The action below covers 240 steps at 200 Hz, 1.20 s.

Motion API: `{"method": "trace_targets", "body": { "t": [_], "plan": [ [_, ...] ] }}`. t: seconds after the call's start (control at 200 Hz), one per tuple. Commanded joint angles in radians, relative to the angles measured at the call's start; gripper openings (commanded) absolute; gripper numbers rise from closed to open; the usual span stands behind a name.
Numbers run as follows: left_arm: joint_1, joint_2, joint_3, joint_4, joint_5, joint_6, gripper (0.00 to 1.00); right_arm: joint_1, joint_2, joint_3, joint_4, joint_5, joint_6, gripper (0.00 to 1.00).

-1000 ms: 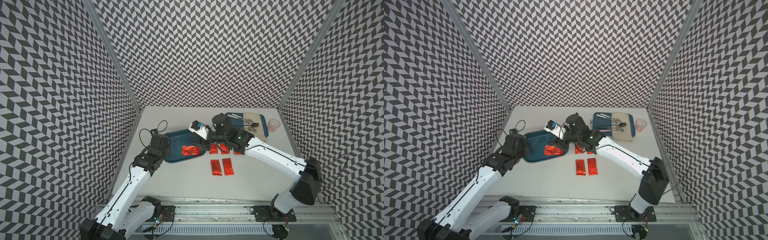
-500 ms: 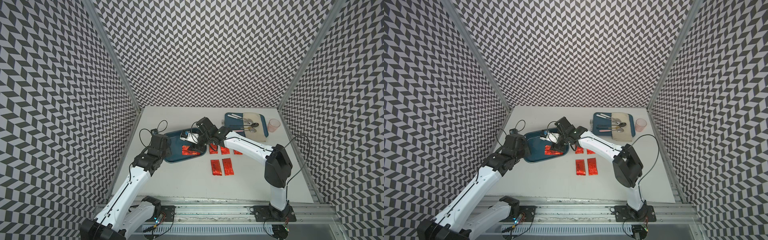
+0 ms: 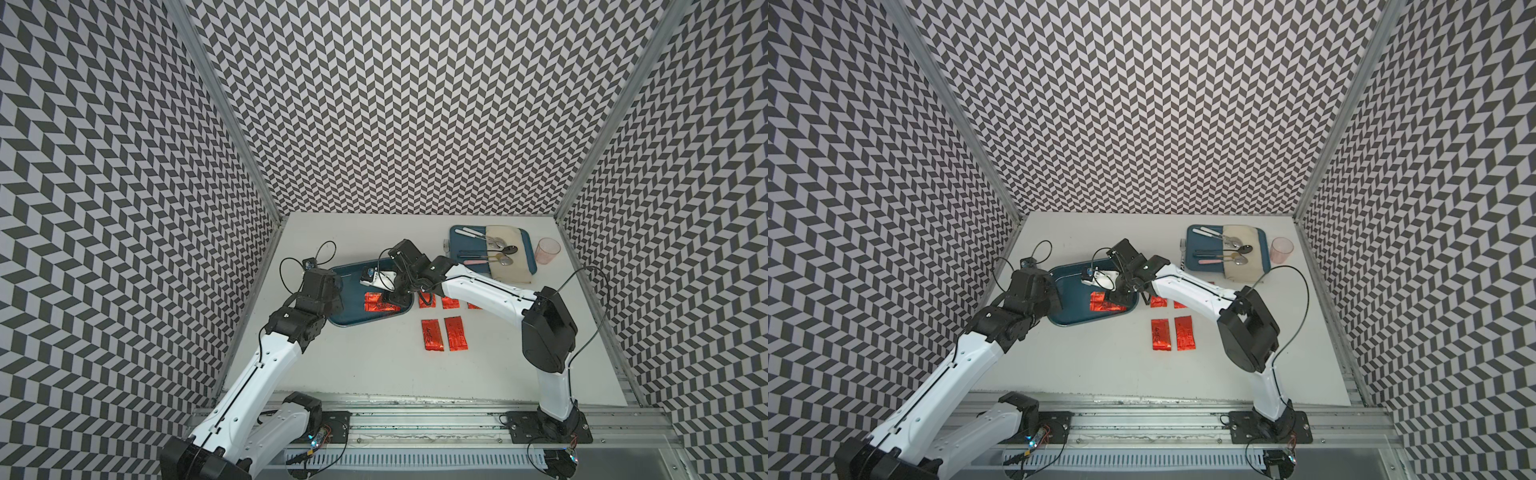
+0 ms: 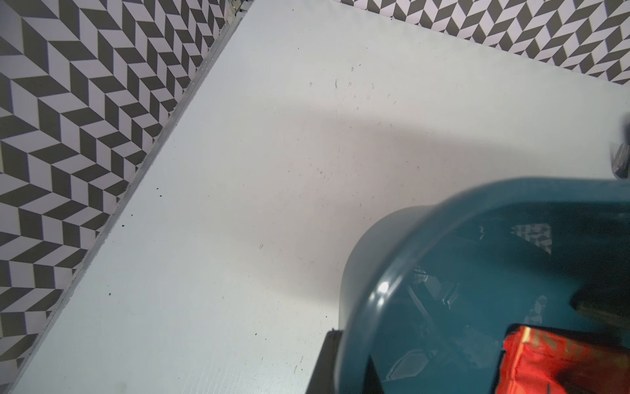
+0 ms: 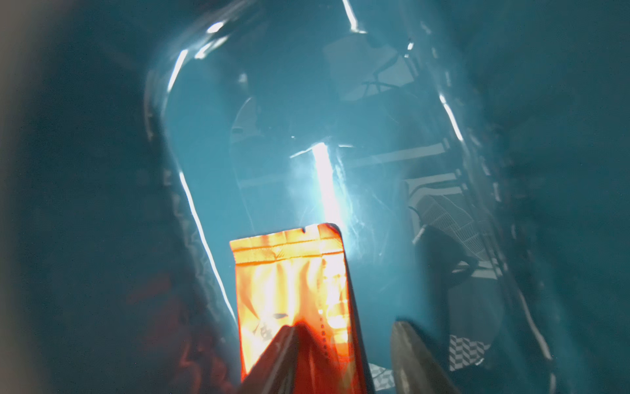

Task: Take the tea bags out of the storage box
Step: Pick up the tea bag from the storage box.

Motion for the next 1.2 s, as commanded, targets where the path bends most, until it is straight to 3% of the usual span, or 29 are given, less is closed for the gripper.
{"method": "trace_targets", "body": {
  "t": [0.0, 0.14, 0.511, 0.746, 0.891, 0.976, 1.106, 1.197],
  "plan": [
    [0.003, -0.019, 0.002, 0.044, 0.016, -0.004, 0.00, -0.002, 0.021, 0.006, 0.003, -0.003, -0.004, 0.38],
    [0.003, -0.018, 0.002, 0.044, 0.019, -0.003, 0.00, -0.002, 0.004, 0.010, -0.006, -0.022, 0.000, 0.22],
    [0.002, -0.023, 0.004, 0.042, 0.012, -0.005, 0.00, -0.002, -0.057, 0.019, -0.001, -0.028, 0.019, 0.00],
    [0.002, -0.024, 0.003, 0.041, 0.008, -0.007, 0.00, -0.013, -0.117, 0.101, 0.031, 0.002, 0.177, 0.00],
    [0.002, -0.025, 0.003, 0.039, 0.002, -0.009, 0.00, -0.075, -0.199, 0.099, 0.094, -0.064, 0.333, 0.00],
    [0.002, -0.025, 0.003, 0.038, -0.001, -0.011, 0.00, -0.147, -0.273, 0.018, 0.181, -0.103, 0.481, 0.00],
    [0.002, -0.025, 0.003, 0.036, -0.002, -0.012, 0.00, -0.320, -0.409, -0.230, 0.325, -0.175, 0.723, 0.00],
    [0.002, -0.031, 0.003, 0.036, -0.007, -0.015, 0.00, -0.438, -0.500, -0.413, 0.363, -0.213, 0.807, 0.00]
  ]
}}
